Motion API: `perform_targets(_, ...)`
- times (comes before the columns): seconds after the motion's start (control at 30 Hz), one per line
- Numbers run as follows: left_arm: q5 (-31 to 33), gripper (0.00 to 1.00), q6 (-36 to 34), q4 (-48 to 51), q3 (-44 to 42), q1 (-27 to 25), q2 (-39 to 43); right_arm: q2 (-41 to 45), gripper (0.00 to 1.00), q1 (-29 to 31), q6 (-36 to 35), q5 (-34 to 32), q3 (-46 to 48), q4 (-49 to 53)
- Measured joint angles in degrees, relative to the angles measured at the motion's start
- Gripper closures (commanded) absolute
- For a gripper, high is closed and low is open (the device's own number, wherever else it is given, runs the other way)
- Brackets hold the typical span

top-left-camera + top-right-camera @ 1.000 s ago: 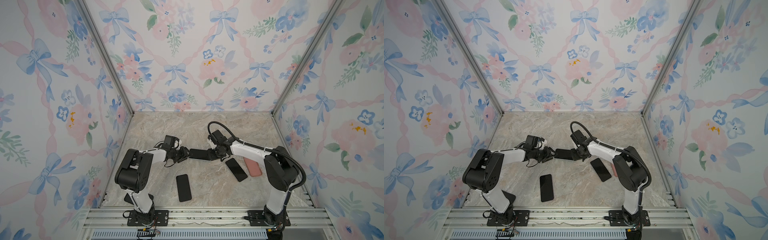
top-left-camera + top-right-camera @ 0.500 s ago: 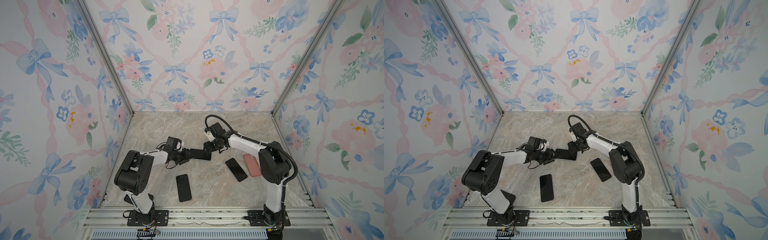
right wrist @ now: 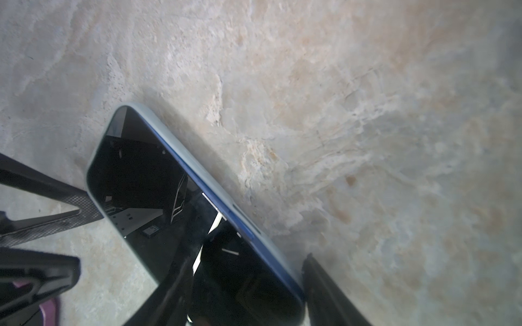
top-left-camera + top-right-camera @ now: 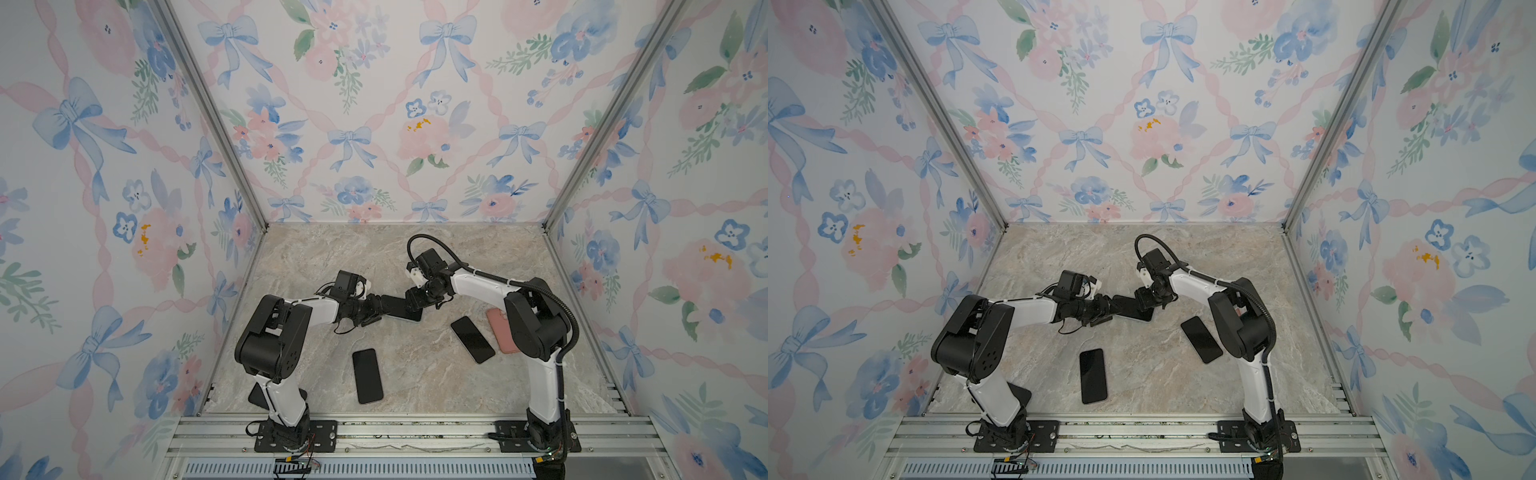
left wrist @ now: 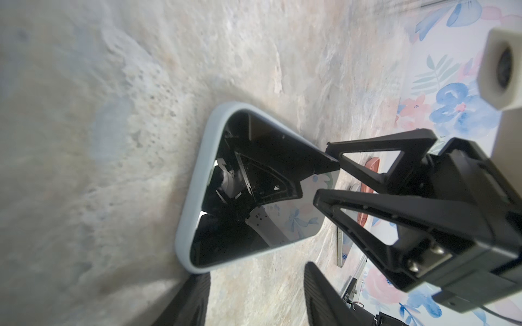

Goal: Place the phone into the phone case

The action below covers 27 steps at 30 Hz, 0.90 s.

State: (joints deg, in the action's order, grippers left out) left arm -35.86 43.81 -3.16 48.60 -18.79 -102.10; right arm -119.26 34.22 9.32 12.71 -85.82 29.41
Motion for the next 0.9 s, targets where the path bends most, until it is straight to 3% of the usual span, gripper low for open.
perform_targets(0.27,-0.5,0.48,0.2,-0.4,1.2,0.0,-1.4,0.0,0.44,0.3,0.0,0.6,0.3,0.6)
perform_targets(0.5,-0.5,0.53,0.3,-0.5,1.7,0.0,-2.1,1.5,0.55,1.1,0.2,0.6,2.6,0.6)
perform_targets(0.9,-0.2,0.54,0.4,-0.7,5.1,-0.7,-4.9,4.5,0.56,4.1,4.0,0.5,6.7,0.6)
